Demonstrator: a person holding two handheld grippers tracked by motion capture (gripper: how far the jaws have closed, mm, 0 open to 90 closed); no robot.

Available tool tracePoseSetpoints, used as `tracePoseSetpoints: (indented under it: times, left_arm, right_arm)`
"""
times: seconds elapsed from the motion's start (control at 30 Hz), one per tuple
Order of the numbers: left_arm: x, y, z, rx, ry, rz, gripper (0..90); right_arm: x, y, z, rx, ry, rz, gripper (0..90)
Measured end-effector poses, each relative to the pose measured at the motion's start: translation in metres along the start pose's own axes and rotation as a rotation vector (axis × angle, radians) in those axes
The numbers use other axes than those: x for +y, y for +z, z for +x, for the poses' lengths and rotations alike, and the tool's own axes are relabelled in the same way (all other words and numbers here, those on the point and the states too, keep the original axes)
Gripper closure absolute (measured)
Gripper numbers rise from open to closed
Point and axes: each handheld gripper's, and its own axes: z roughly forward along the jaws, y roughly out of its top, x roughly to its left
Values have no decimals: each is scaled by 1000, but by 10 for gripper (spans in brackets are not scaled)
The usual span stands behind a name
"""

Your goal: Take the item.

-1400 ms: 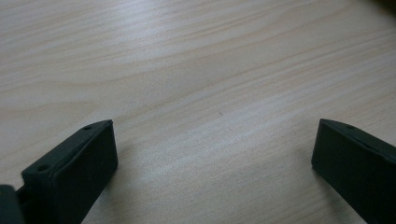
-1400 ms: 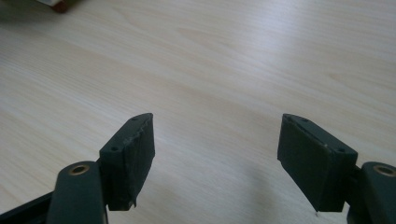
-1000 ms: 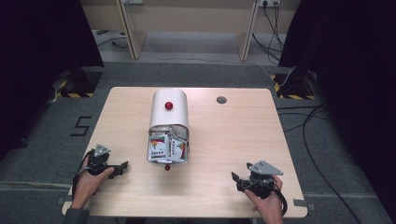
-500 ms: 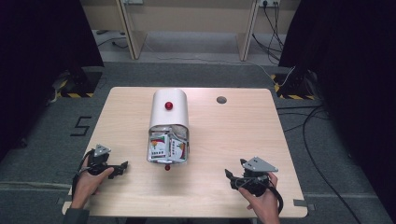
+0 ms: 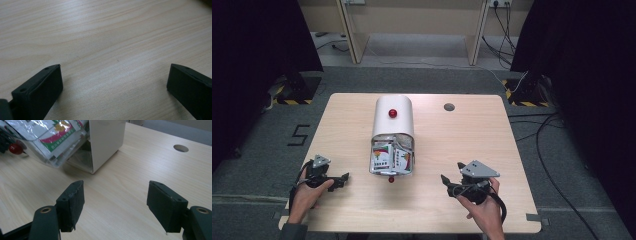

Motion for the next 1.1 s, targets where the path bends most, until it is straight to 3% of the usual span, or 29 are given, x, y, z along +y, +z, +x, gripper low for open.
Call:
tracePoseSetpoints:
  times: [0.17,0.53,1.1]
  left_arm:
    - [0,0,0,0,0,0,0]
    - [0,0,0,0,0,1,0]
    - [0,0,0,0,0,1,0]
  right_arm:
    - [10,-1,6,15,-8,-26,316]
    - [47,4,34,79,-73,-59,322]
    - [67,22,62,150,-119,-62,332]
